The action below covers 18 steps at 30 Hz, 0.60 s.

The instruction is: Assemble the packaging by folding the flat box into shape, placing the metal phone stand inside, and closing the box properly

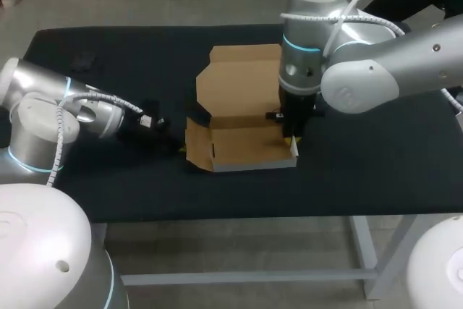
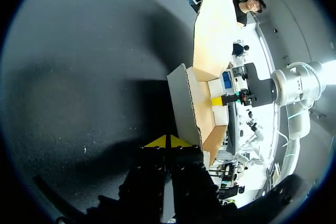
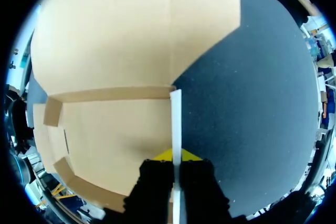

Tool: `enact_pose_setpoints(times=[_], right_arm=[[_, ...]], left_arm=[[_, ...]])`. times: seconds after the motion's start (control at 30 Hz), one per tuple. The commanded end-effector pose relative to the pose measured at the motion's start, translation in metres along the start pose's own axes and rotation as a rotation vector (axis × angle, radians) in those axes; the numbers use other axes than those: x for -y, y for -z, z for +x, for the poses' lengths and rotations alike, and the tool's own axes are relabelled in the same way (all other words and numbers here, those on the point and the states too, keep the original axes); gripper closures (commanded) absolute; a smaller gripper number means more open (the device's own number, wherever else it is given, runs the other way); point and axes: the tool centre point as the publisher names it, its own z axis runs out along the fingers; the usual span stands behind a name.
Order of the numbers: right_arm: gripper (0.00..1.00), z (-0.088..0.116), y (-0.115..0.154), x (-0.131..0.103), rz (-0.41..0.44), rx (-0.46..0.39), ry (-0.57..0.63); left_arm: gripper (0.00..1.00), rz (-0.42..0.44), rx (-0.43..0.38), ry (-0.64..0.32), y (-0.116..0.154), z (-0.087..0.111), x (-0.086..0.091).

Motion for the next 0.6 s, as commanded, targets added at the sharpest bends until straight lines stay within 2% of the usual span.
enact_pose_setpoints(times=[0.03, 0.6], right_arm=[[1.00, 0.001, 0.000, -0.001, 0.004, 0.002, 0.000], [1.00, 0.001, 0.000, -0.001, 0.004, 0.002, 0.000]], left_arm=[[1.00, 0.009, -0.005, 0.004, 0.002, 0.003, -0.001], [1.00, 0.021, -0.056, 0.038, 0.004, 0.016, 0.000]])
